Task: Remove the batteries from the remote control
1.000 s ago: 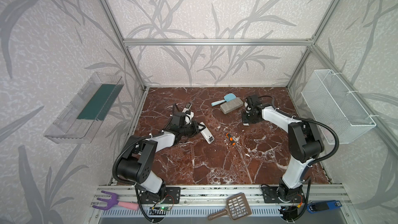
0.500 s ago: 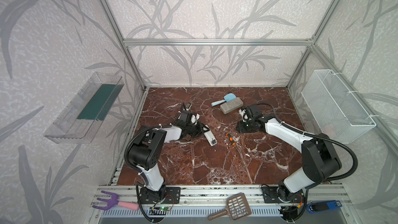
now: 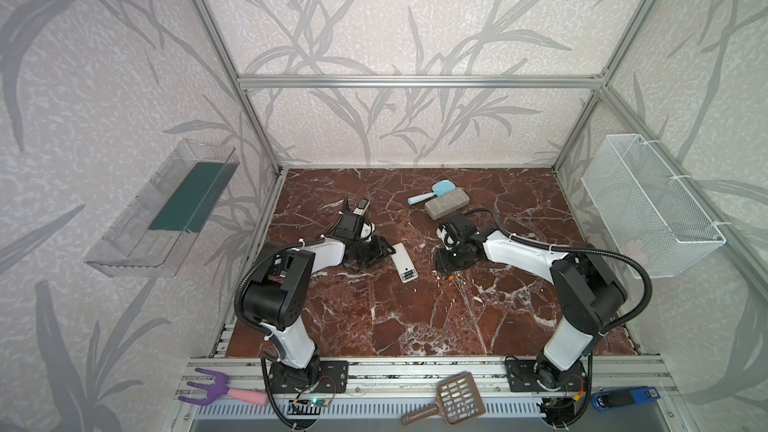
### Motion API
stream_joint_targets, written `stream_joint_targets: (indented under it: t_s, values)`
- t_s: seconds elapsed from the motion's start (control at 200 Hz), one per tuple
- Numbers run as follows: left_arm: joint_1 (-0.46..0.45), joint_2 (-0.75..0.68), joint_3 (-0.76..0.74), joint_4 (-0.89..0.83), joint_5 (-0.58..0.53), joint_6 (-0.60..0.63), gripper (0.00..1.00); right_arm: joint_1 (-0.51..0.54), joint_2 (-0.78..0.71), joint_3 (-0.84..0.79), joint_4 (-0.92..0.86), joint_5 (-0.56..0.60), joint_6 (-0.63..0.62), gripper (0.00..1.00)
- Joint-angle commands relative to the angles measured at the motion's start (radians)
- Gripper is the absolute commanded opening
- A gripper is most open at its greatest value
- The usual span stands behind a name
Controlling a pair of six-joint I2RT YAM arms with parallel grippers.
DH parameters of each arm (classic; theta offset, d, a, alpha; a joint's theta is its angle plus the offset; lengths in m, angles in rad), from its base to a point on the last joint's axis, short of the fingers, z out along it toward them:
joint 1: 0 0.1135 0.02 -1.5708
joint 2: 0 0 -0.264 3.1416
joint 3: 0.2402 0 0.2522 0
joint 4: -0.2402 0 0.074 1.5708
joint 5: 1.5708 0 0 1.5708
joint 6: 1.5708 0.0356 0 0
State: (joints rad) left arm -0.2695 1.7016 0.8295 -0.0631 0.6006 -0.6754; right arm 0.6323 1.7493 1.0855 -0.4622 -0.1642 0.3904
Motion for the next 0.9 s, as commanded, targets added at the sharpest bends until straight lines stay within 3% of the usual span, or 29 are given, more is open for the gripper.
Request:
stream_joint_targets:
  t_s: [0.0, 0.13, 0.35, 0.895]
  values:
    - [0.007, -0.061, -0.017, -0.119, -0.053, 0.078, 0.51, 0.01, 0.016, 0.025, -0.052, 0.035, -0.011, 0.53]
    - [-0.007, -0.071, -0.075, -0.091, -0.021, 0.049, 0.41, 0.013, 0.025, 0.02, -0.047, 0.042, -0.01, 0.5]
    - [-0.07, -0.038, -0.157, 0.079, 0.01, -0.07, 0.32, 0.018, 0.033, 0.007, -0.046, 0.062, -0.013, 0.45]
    - [-0.085, 0.1, -0.09, 0.294, 0.042, -0.187, 0.27, 0.02, 0.062, 0.005, -0.033, 0.091, -0.022, 0.27]
